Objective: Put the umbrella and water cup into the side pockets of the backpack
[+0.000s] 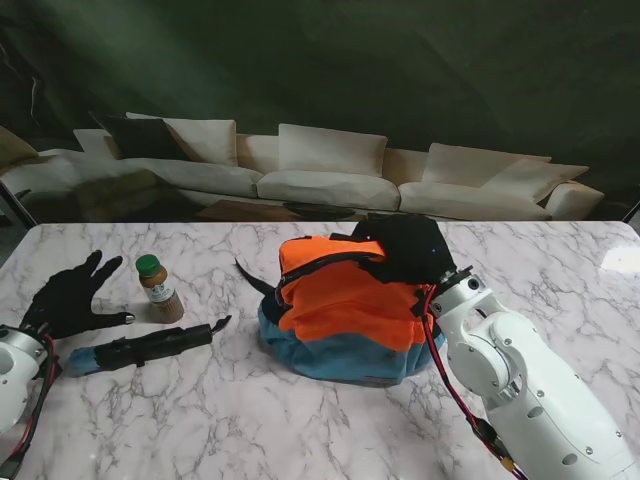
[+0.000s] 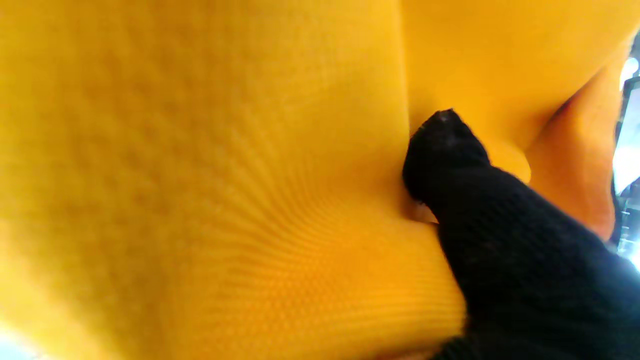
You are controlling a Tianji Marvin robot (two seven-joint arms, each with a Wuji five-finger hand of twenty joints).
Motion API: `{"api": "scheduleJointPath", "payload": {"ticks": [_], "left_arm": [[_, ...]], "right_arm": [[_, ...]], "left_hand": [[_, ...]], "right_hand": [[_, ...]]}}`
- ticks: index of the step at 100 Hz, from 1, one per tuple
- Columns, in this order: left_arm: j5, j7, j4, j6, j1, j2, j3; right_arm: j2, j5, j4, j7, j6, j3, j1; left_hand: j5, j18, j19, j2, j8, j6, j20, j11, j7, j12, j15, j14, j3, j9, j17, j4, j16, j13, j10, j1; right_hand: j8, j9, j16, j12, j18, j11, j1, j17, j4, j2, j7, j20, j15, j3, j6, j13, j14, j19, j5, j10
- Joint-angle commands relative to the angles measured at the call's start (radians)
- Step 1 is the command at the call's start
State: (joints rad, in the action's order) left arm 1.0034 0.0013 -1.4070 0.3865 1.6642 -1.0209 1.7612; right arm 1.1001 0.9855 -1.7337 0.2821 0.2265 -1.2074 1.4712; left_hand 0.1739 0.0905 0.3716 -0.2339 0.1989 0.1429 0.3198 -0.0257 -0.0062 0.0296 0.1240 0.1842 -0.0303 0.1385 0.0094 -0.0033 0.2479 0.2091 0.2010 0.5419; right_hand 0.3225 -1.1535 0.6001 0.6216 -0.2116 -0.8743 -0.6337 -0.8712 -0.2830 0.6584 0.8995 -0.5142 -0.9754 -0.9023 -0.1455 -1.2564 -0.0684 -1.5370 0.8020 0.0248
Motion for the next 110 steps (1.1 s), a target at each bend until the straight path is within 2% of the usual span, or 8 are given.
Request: {"api": "scheduleJointPath", "payload": {"ticks": [1,44,46,50,77,92,103,110], "left_arm": [[0.008,-0.029,0.022,-0.014,-0.003,-0.002,-0.016],[0.043,-0.040,0.126,-0.090,-0.066,0.011,-0.120],[0.043,-0.041,0.131,-0.094,-0.070,0.011,-0.125],[0.042,-0.041,0.141,-0.100,-0.078,0.011,-0.135],[0.019,-0.046,0.174,-0.120,-0.111,0.011,-0.170],[-0.009,-0.031,0.203,-0.121,-0.141,0.007,-0.198],[-0.058,-0.008,0.229,-0.134,-0.168,-0.002,-0.225],[-0.092,-0.005,0.248,-0.141,-0.188,-0.007,-0.243]], "right_arm": [[-0.001,0.004,0.010,-0.006,-0.006,0.002,0.012],[0.000,0.007,0.018,0.006,-0.011,0.008,0.012],[0.000,0.007,0.018,0.006,-0.011,0.008,0.013],[0.000,0.006,0.018,0.006,-0.011,0.007,0.013],[0.001,0.005,0.017,0.009,-0.016,0.009,0.015],[0.001,0.004,0.019,0.009,-0.015,0.011,0.013],[0.002,0.002,0.021,0.013,-0.016,0.014,0.011],[0.002,0.001,0.024,0.016,-0.016,0.016,0.009]], "left_hand": [[-0.041,-0.030,-0.039,-0.043,-0.020,-0.027,-0.015,-0.009,-0.022,-0.012,-0.021,-0.017,0.005,-0.030,-0.001,-0.024,-0.001,-0.014,-0.017,0.013],[-0.046,-0.044,-0.012,-0.061,-0.082,-0.044,0.001,-0.006,-0.038,-0.007,-0.015,-0.029,0.002,-0.052,-0.017,-0.024,0.007,-0.024,-0.025,0.034],[-0.040,-0.045,-0.005,-0.059,-0.148,-0.046,-0.001,-0.007,-0.036,-0.007,-0.015,-0.030,0.003,-0.055,-0.022,-0.023,0.007,-0.029,-0.027,0.036],[-0.040,-0.047,-0.004,-0.057,-0.158,-0.047,-0.001,-0.007,-0.035,-0.007,-0.015,-0.033,0.004,-0.057,-0.024,-0.023,0.007,-0.032,-0.028,0.038],[-0.041,-0.048,-0.001,-0.041,-0.169,-0.041,-0.001,-0.008,-0.036,-0.008,-0.013,-0.030,0.002,-0.058,-0.027,-0.026,0.009,-0.033,-0.028,0.032],[-0.041,-0.044,0.005,-0.046,-0.177,0.020,0.001,-0.011,-0.036,-0.010,-0.009,-0.019,-0.004,-0.048,-0.018,-0.032,0.009,-0.021,0.007,0.021],[-0.036,-0.039,0.018,-0.074,-0.180,0.117,0.003,-0.008,-0.032,-0.011,-0.002,-0.013,-0.017,-0.023,-0.010,-0.040,0.010,-0.008,0.033,-0.011],[-0.036,-0.043,0.036,-0.102,-0.167,0.138,0.004,-0.006,-0.023,-0.009,0.004,-0.017,-0.011,-0.007,-0.011,-0.040,0.010,-0.003,0.031,-0.028]], "right_hand": [[0.053,-0.002,0.021,0.004,0.031,-0.001,-0.135,0.007,0.047,-0.121,0.132,-0.013,-0.026,-0.094,-0.186,-0.058,0.031,-0.003,0.079,-0.037],[0.053,-0.002,0.021,0.003,0.028,0.000,-0.134,0.011,0.046,-0.121,0.131,-0.014,-0.020,-0.093,-0.187,-0.057,0.031,0.001,0.078,-0.039],[0.053,-0.002,0.021,0.003,0.028,0.000,-0.134,0.011,0.047,-0.120,0.131,-0.014,-0.019,-0.093,-0.187,-0.058,0.031,0.001,0.078,-0.038],[0.053,-0.002,0.021,0.003,0.028,0.000,-0.133,0.011,0.046,-0.120,0.131,-0.014,-0.019,-0.093,-0.187,-0.058,0.031,0.001,0.078,-0.038],[0.053,-0.002,0.022,0.003,0.028,0.001,-0.135,0.012,0.047,-0.121,0.131,-0.015,-0.016,-0.094,-0.186,-0.057,0.029,0.002,0.079,-0.039],[0.053,-0.002,0.022,0.004,0.027,0.000,-0.134,0.013,0.047,-0.121,0.132,-0.015,-0.014,-0.094,-0.187,-0.057,0.029,0.003,0.080,-0.039],[0.053,-0.001,0.022,0.004,0.027,0.001,-0.134,0.013,0.046,-0.121,0.131,-0.015,-0.013,-0.093,-0.186,-0.057,0.029,0.004,0.077,-0.039],[0.053,-0.001,0.022,0.004,0.027,0.001,-0.135,0.013,0.047,-0.121,0.131,-0.015,-0.012,-0.094,-0.187,-0.058,0.029,0.004,0.078,-0.039]]}}
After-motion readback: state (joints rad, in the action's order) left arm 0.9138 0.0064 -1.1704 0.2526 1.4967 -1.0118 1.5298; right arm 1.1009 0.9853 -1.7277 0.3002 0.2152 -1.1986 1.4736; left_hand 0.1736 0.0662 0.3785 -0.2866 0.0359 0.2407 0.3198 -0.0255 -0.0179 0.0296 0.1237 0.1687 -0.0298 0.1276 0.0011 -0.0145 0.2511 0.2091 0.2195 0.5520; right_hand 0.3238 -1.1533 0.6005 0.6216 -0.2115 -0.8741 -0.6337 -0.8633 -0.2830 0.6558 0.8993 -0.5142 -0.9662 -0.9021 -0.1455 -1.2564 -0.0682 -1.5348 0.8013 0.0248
